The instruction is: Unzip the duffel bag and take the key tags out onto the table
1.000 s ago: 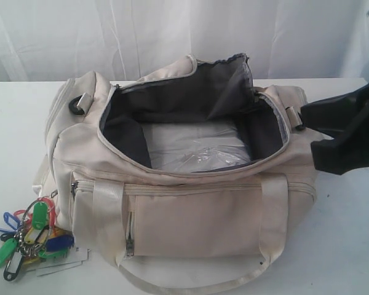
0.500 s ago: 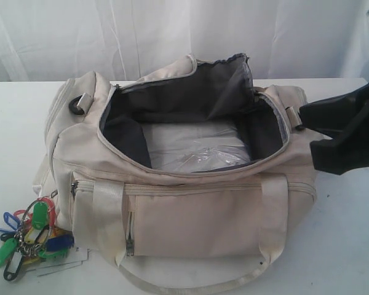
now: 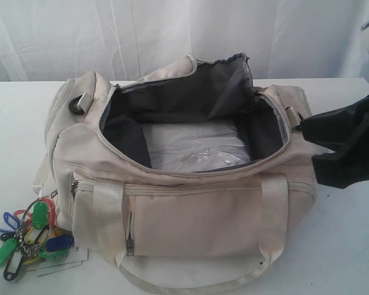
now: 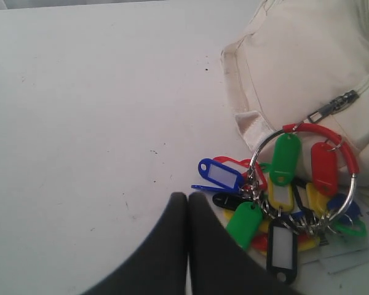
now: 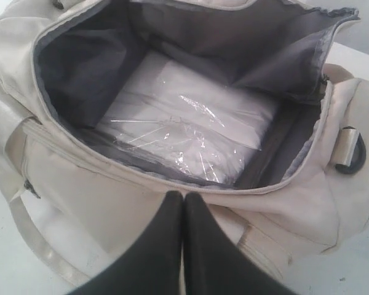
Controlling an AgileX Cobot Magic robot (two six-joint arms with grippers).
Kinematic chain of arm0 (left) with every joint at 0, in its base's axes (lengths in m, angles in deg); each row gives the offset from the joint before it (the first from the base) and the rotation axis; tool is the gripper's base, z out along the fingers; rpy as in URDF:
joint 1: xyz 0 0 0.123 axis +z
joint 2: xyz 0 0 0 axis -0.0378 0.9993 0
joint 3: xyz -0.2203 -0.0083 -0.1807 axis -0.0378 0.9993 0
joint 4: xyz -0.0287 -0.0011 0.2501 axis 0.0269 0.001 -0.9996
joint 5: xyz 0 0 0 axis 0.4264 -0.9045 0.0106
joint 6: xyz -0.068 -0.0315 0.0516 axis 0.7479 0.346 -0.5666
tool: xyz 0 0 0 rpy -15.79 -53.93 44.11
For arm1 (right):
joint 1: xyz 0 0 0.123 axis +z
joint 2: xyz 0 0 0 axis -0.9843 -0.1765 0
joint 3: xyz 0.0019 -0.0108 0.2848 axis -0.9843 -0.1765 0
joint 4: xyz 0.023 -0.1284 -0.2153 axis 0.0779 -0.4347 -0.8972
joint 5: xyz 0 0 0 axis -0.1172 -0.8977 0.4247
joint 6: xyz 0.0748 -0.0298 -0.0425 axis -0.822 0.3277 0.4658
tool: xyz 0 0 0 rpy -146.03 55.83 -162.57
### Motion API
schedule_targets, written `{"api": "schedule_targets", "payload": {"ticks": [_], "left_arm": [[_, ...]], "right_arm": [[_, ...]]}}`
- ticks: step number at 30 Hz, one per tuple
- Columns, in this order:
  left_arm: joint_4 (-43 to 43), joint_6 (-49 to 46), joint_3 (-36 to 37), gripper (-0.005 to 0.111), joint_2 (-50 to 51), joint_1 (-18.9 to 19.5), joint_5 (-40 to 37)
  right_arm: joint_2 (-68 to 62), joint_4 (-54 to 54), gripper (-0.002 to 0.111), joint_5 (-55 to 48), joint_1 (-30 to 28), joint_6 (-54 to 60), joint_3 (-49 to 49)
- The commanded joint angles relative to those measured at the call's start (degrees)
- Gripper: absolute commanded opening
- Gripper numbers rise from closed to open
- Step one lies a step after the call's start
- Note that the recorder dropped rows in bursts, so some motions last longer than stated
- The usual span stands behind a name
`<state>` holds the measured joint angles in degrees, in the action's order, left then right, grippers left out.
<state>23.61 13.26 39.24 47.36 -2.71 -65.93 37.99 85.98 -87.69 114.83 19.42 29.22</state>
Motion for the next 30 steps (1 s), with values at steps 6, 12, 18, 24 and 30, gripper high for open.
{"api": "schedule_targets", "payload": {"ticks": [6,12,18,24,30], "left_arm": [[0.70,0.15,0.18,0.000,-0.23,-0.18,0.25],[0.73,0.15,0.18,0.000,-0.23,-0.18,0.05],[0.73,0.15,0.18,0.000,-0.23,-0.18,0.05],[0.73,0.15,0.18,0.000,-0.23,-0.18,0.07],[0.73,0.15,0.18,0.000,-0.23,-0.18,0.07]], "right_arm": [[0.02,0.13,0.000,-0.05,-0.04,0.28,-0.29],[0.02,0.35,0.000,-0.05,0.32,0.28,-0.29],[0.30,0.65,0.000,0.34,1.65,0.28,-0.29],[4.58,0.23,0.000,0.34,1.65,0.28,-0.29],[13.69,0.23,0.000,0.34,1.65,0.28,-0.29]]}}
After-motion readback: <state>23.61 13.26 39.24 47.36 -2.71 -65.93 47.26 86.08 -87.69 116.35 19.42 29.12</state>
